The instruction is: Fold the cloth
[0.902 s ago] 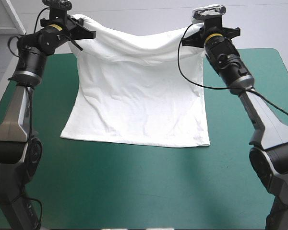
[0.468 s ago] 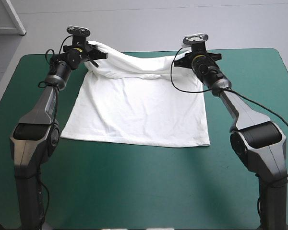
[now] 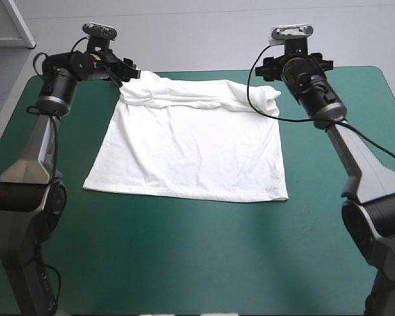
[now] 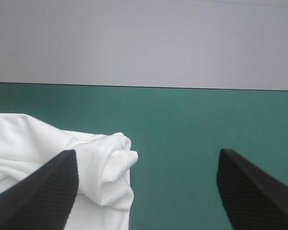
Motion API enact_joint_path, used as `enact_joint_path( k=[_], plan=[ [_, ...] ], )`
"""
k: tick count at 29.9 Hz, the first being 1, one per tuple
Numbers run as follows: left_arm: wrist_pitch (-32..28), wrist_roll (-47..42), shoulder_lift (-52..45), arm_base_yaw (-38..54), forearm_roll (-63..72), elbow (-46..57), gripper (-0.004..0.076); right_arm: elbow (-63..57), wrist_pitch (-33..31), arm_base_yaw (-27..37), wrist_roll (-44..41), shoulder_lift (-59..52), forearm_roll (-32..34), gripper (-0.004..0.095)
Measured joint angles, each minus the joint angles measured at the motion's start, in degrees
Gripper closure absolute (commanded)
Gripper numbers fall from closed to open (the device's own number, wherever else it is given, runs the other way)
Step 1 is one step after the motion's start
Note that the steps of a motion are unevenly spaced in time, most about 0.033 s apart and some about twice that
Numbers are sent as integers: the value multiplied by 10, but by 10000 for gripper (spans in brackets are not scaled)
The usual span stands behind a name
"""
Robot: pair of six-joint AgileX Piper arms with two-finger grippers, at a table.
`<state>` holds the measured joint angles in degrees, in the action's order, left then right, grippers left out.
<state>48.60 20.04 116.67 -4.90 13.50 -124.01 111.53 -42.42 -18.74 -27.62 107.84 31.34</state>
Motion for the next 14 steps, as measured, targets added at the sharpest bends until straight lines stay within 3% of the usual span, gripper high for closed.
enact_joint_path(
  k=[6,14],
  plan=[
    [200,-54,-65,0,-30,-4,267,0,-101,-18,47,-106,-44,277],
    [230,-97,-132,0,-81,118,272,-2,-269,-18,98,-170,-87,277]
  ],
)
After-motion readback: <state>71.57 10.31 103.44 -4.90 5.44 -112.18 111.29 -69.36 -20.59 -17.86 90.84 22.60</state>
